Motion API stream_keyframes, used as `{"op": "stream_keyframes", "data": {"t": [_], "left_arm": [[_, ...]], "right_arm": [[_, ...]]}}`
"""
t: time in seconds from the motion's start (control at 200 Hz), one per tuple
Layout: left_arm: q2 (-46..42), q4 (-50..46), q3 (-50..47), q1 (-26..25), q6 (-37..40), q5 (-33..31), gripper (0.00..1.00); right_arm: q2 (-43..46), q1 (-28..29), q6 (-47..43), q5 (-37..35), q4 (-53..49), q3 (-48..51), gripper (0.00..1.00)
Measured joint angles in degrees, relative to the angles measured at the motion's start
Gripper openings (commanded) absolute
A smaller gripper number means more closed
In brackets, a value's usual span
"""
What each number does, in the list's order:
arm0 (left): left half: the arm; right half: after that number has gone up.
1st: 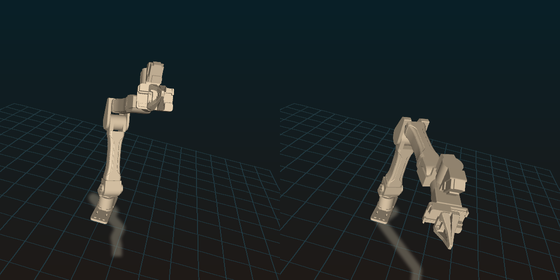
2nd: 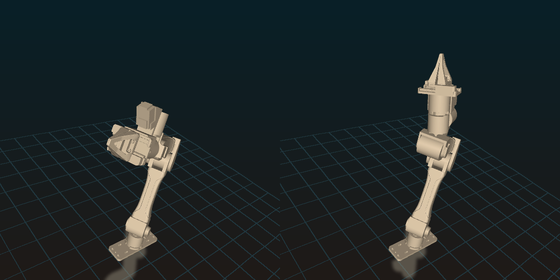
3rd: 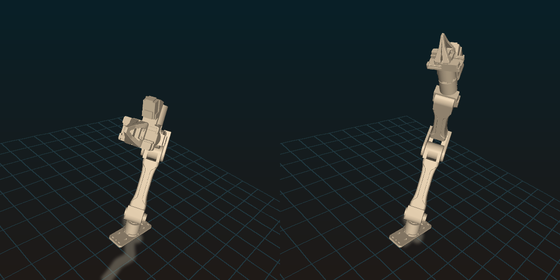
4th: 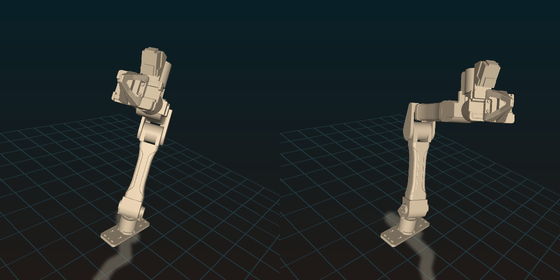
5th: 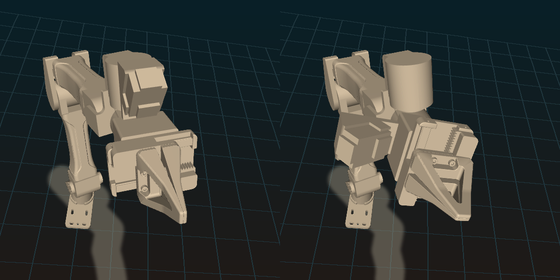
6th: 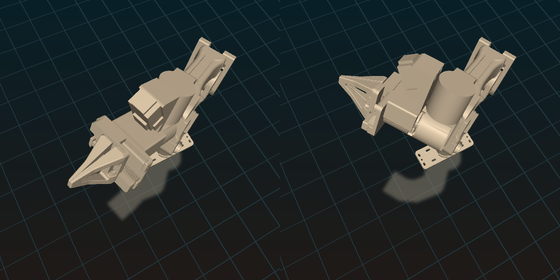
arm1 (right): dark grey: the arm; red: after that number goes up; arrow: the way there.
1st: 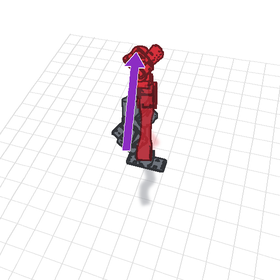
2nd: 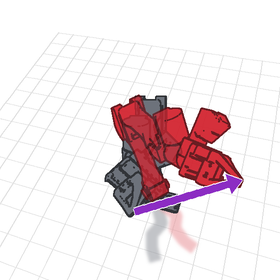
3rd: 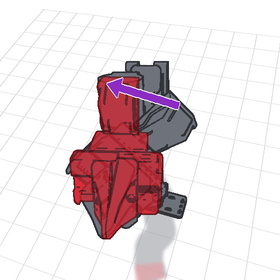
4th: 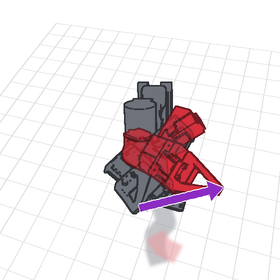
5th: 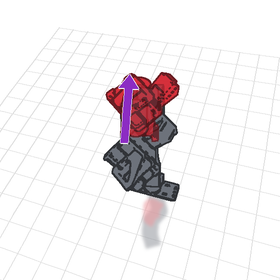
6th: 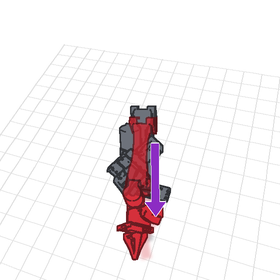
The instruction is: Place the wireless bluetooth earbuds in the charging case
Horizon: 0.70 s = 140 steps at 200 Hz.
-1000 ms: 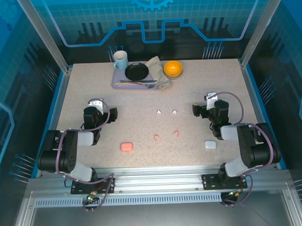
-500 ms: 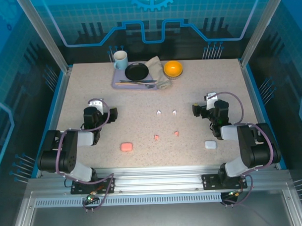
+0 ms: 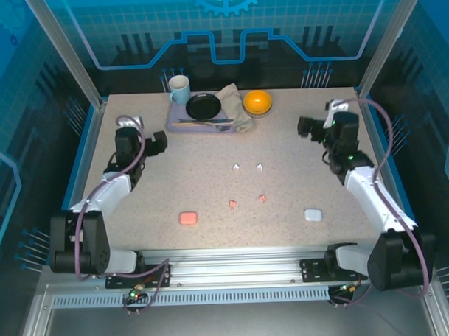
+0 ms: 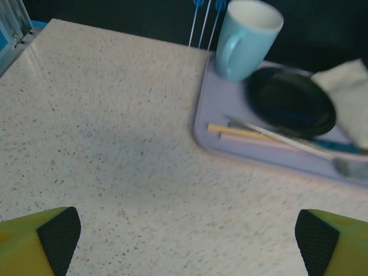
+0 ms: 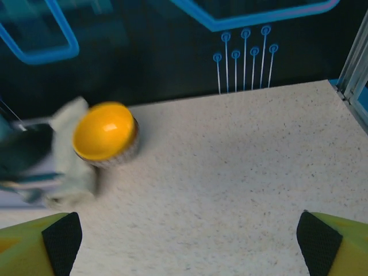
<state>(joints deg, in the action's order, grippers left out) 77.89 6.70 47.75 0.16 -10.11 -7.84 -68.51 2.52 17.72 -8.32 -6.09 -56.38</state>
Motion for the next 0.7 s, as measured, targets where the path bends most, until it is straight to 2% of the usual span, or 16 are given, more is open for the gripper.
{"op": "stream_keyframes", "data": {"t": [0.115,0.185,0.32,0.46,0.575,0.7], "left_arm": [[-2.45,-12.24,6.03,0.0,-7.48,2.49,0.99],[-2.64,-18.82,8.26,0.0,-11.58,4.46,0.99],[-2.62,-29.46,9.92,0.0,-18.58,7.13,0.99],[-2.29,-37.13,12.92,0.15,-22.64,7.23,0.99],[-0.07,-40.3,18.14,1.05,-23.71,7.3,0.99],[3.28,-41.27,21.4,3.93,-24.48,8.02,0.99]], "right_arm": [[0.39,-0.11,5.57,3.06,-12.81,-9.31,0.96],[0.35,3.72,8.87,4.24,-20.28,-11.3,0.93],[-2.38,19.65,18.32,4.79,-31.58,-12.39,0.89],[-12.28,37.75,29.46,3.45,-38.4,-15.76,0.88],[-25.94,49.16,36.59,1.07,-44.06,-26.03,0.89],[-41.53,57.05,41.29,-1.73,-50.31,-42.56,0.91]]}}
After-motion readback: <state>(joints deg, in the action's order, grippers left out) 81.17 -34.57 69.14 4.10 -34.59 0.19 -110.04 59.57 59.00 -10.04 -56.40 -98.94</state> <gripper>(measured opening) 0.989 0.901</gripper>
